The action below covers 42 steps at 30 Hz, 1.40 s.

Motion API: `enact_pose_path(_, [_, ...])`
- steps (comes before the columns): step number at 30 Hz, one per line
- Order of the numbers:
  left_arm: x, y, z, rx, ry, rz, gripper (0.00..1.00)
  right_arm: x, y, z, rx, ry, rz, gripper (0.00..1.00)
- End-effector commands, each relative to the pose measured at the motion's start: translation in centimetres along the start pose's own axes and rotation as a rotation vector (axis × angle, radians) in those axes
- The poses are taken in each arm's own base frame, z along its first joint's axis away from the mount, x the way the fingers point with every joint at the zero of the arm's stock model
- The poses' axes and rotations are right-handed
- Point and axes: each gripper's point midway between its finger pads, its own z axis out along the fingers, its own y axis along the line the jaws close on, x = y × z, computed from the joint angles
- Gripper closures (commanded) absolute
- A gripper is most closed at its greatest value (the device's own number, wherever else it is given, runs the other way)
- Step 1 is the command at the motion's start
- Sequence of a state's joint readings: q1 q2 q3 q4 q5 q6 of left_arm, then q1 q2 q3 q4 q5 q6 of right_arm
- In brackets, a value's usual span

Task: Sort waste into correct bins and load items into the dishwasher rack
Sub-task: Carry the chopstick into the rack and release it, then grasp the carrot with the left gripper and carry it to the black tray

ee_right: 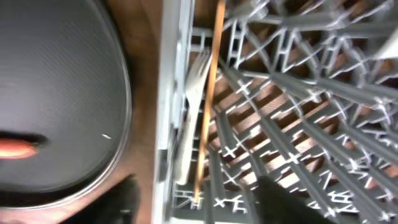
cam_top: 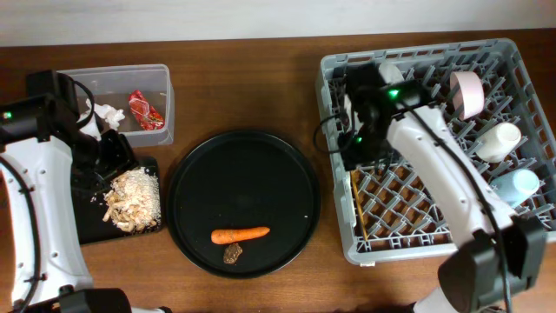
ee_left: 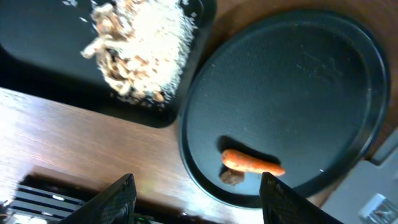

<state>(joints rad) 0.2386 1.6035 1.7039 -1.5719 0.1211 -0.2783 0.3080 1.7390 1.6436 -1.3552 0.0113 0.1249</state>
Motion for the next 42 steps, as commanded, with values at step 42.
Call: enact_pose_path(42, [12.8, -8.4, 21.5, -0.124, -0.126, -0.367, 0.34, 1.8, -9.0, -6.9, -0.087, -0.134, 0.337, 0.01])
